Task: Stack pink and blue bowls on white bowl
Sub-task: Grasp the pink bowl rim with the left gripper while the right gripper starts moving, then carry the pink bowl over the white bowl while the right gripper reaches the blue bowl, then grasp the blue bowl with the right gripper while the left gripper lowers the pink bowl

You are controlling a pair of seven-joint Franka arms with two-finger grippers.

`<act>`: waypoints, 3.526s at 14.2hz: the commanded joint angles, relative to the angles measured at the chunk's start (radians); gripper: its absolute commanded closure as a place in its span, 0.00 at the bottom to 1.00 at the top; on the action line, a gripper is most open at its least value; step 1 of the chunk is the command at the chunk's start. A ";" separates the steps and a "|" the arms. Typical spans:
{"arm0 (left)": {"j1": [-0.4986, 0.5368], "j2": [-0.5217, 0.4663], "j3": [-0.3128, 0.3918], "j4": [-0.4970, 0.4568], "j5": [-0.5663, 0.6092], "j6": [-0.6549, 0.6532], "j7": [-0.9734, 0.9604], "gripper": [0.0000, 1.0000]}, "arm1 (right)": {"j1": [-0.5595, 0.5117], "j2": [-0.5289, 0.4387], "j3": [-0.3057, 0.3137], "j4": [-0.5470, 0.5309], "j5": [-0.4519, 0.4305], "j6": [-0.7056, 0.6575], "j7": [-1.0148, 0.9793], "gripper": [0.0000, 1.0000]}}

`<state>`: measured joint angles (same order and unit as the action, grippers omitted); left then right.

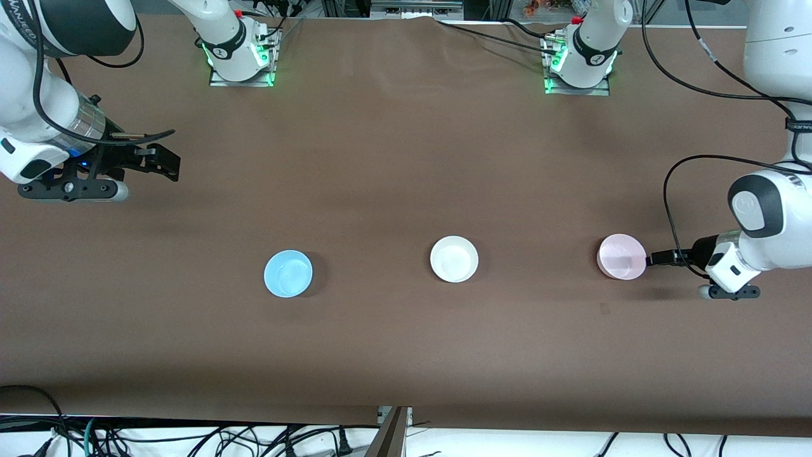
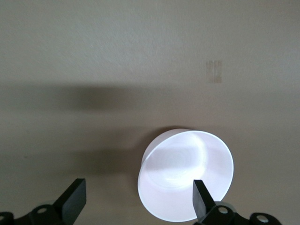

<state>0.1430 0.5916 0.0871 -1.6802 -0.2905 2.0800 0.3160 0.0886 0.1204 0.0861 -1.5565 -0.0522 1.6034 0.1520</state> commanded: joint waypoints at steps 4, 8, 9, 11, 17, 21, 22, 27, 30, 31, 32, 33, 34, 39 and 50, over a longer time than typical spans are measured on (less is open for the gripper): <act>-0.008 -0.012 0.003 -0.078 -0.061 0.021 0.081 0.02 | -0.015 -0.013 0.014 -0.004 -0.002 0.003 0.000 0.00; -0.011 -0.012 0.003 -0.128 -0.061 0.095 0.141 0.36 | -0.015 -0.013 0.014 -0.002 -0.002 0.001 0.000 0.00; -0.016 -0.012 0.003 -0.128 -0.061 0.095 0.141 0.52 | -0.015 -0.011 0.014 0.001 -0.002 0.001 0.000 0.00; -0.017 -0.012 0.003 -0.130 -0.059 0.094 0.147 0.76 | -0.015 -0.013 0.014 0.003 -0.003 0.001 0.000 0.00; -0.019 -0.016 0.002 -0.125 -0.097 0.080 0.158 1.00 | -0.015 -0.013 0.018 0.009 -0.003 -0.005 0.009 0.00; -0.058 -0.027 -0.027 0.008 -0.128 -0.041 0.091 1.00 | -0.013 -0.010 0.017 0.010 -0.009 0.019 0.003 0.00; -0.081 -0.027 -0.050 0.034 -0.128 -0.055 0.018 1.00 | -0.012 -0.005 0.017 0.010 -0.011 0.041 0.006 0.00; -0.167 0.000 -0.233 0.108 -0.108 -0.037 -0.371 1.00 | -0.015 0.123 0.015 0.026 -0.005 0.089 -0.011 0.00; -0.215 0.030 -0.294 0.112 -0.108 0.041 -0.507 1.00 | 0.020 0.220 0.015 0.026 -0.011 0.105 -0.003 0.00; -0.230 0.040 -0.305 0.114 -0.108 0.066 -0.546 1.00 | 0.022 0.252 0.015 0.027 -0.005 0.151 -0.005 0.00; -0.249 0.053 -0.308 0.125 -0.107 0.075 -0.569 1.00 | 0.023 0.286 0.015 0.026 -0.002 0.215 -0.002 0.00; -0.269 0.068 -0.313 0.138 -0.092 0.077 -0.603 1.00 | 0.028 0.364 0.017 0.026 -0.003 0.290 -0.008 0.00; -0.284 0.083 -0.322 0.152 -0.050 0.077 -0.661 1.00 | 0.028 0.402 0.018 0.024 0.000 0.353 -0.018 0.00; -0.315 0.129 -0.352 0.194 0.048 0.089 -0.775 1.00 | 0.057 0.571 0.018 0.026 0.067 0.602 -0.023 0.00; -0.322 0.157 -0.352 0.188 0.074 0.112 -0.775 1.00 | 0.080 0.634 0.018 0.026 0.068 0.673 -0.023 0.59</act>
<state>-0.1729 0.7330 -0.2634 -1.5170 -0.2624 2.1879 -0.4402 0.1718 0.7346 0.1027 -1.5524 -0.0026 2.2656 0.1442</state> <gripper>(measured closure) 0.974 0.586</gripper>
